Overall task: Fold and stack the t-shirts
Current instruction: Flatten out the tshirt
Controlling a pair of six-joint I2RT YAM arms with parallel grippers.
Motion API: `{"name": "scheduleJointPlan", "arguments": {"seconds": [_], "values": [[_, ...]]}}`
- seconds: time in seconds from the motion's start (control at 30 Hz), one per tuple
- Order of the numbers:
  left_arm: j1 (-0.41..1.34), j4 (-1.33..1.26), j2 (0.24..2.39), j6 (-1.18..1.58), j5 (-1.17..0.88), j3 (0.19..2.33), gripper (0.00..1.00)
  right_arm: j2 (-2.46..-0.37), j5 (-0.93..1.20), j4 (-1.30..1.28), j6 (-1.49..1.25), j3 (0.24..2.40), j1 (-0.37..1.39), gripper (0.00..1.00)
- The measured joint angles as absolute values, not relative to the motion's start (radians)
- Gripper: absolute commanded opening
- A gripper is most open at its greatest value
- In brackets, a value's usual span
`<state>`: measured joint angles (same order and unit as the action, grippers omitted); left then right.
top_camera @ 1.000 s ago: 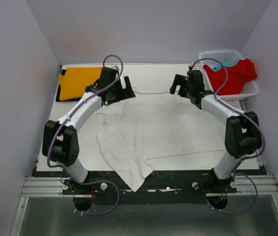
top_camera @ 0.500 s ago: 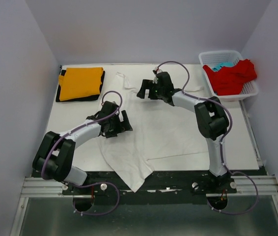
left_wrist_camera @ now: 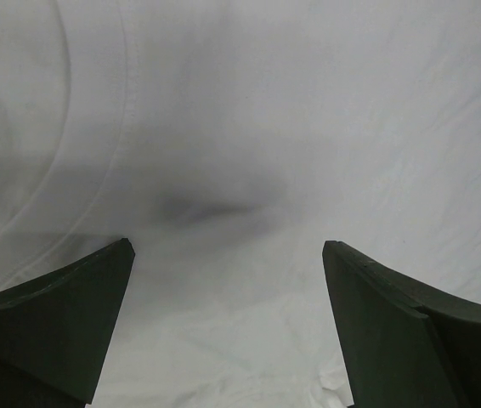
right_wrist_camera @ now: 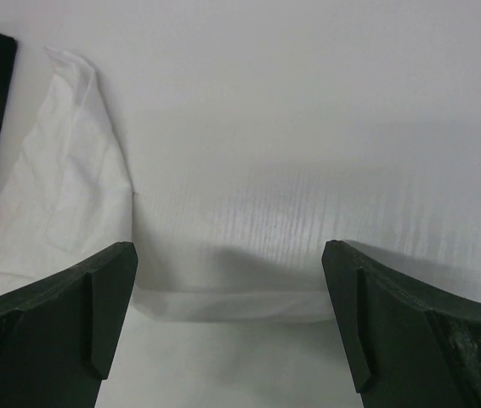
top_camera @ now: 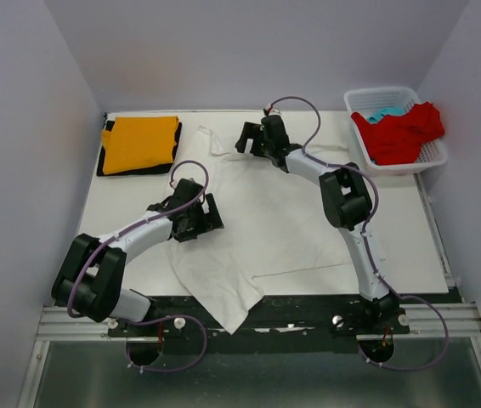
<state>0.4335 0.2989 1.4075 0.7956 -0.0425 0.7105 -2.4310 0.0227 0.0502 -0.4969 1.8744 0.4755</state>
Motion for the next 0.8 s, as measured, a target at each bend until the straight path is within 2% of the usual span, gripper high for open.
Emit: {"name": "scheduleJointPlan", "arguments": {"seconds": [0.2,0.33,0.5,0.67,0.8], "values": [[0.434,0.312,1.404,0.796,-0.031,0.711,0.99,-2.521,-0.058,0.025,-0.469,2.027,0.464,1.0],[0.434,0.312,1.403,0.795,-0.03,0.711,0.98,-2.508,0.077,0.042,-0.417,2.031,0.455,1.0],[0.433,0.308,1.403,0.795,-0.037,0.711,0.99,-2.42,0.229,0.11,-0.365,1.897,0.495,1.0],[0.433,0.297,1.406,0.798,-0.053,0.711,0.99,-2.43,0.323,0.135,-0.37,1.929,0.585,1.0],[0.433,0.292,1.406,0.799,-0.06,0.711,0.99,-2.507,0.365,0.149,-0.414,2.039,0.637,1.0]]}}
